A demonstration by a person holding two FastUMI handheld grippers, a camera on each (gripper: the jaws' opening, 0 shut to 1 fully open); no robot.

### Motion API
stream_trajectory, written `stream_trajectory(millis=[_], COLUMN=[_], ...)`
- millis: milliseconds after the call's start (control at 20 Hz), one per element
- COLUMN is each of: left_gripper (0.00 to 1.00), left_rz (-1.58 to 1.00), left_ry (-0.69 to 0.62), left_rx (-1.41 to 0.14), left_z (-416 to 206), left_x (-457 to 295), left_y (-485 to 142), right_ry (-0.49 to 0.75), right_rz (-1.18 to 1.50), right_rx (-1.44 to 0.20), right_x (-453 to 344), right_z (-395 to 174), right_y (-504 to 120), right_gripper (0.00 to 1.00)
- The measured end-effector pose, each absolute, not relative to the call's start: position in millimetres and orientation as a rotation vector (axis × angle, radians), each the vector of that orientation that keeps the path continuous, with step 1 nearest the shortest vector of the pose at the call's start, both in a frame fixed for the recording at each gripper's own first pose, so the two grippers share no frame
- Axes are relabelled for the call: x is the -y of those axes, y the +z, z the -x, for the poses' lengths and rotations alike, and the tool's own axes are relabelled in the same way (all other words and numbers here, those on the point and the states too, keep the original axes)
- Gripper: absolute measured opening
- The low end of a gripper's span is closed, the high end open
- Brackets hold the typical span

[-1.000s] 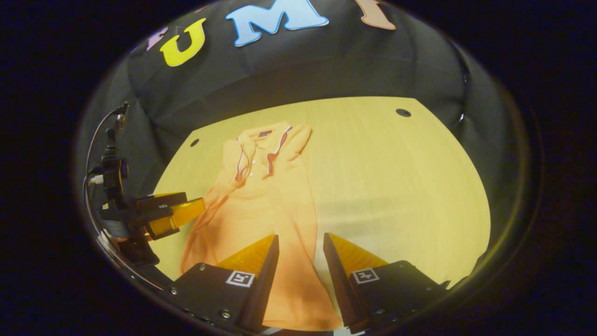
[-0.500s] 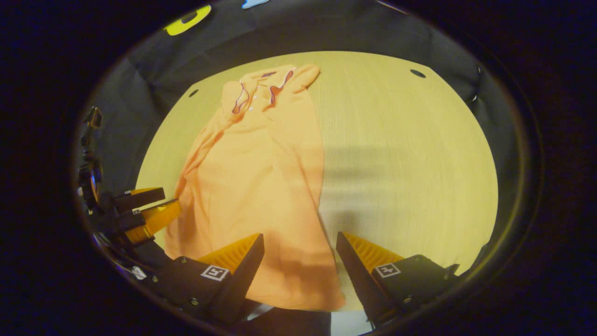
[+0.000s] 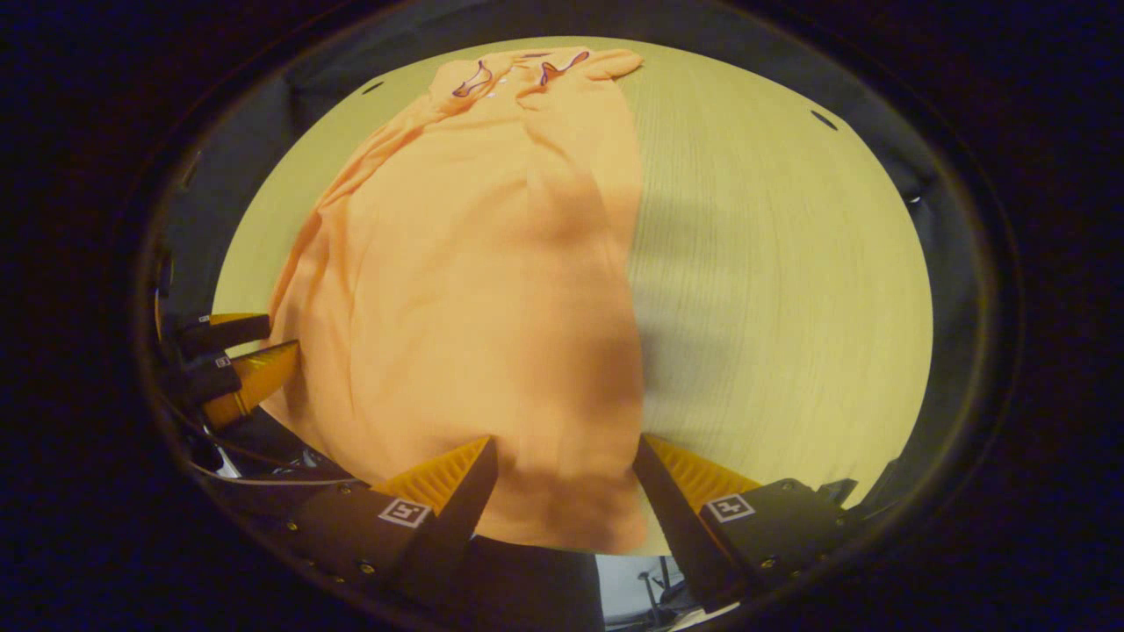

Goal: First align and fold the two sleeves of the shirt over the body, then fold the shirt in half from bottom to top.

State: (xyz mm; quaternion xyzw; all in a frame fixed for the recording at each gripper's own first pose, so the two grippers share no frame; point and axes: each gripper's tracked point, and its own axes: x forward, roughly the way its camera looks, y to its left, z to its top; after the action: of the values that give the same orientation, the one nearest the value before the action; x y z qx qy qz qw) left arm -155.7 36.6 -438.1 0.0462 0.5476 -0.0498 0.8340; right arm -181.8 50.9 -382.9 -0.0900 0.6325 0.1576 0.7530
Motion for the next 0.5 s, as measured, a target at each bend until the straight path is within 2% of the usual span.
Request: stream_trajectory(millis=[100,150,200,250,300,400,450,500], left_gripper=[0.95,0.95,0.95,0.95,0.95,0.95,0.91,0.69], left_rz=[-0.088,-0.077,-0.063,-0.058,-0.061,-0.06,-0.059,-0.056], left_ry=[-0.099,-0.094,-0.091,-0.091,-0.093,-0.093,-0.092,-0.091], left_rx=[-1.184,-1.196,-1.21,-1.215,-1.22,-1.224,-1.212,-1.197], left_z=[154.4,155.3,155.0,154.5,154.8,151.3,149.9,145.5], left_x=[-34.6,-34.7,-34.5,-34.0,-33.8,-29.6,-26.1,-21.6], left_y=[-439.4,-440.0,-440.4,-440.1,-439.4,-438.3,-437.8,-436.0], right_ry=[0.329,0.328,0.318,0.305,0.299,0.293,0.291,0.293], right_rz=[0.263,0.278,0.274,0.261,0.261,0.268,0.268,0.269], right_rx=[-1.4,-1.406,-1.423,-1.438,-1.452,-1.476,-1.481,-1.482], right_x=[-50.5,-51.5,-50.7,-50.4,-50.1,-50.7,-50.7,-50.6], right_z=[181.8,181.4,183.0,181.8,181.5,181.2,181.4,179.3], right_y=[-384.0,-385.3,-385.3,-385.0,-384.0,-384.5,-384.5,-384.4], right_gripper=[0.98,0.93,0.98,0.98,0.93,0.98,0.97,0.97])
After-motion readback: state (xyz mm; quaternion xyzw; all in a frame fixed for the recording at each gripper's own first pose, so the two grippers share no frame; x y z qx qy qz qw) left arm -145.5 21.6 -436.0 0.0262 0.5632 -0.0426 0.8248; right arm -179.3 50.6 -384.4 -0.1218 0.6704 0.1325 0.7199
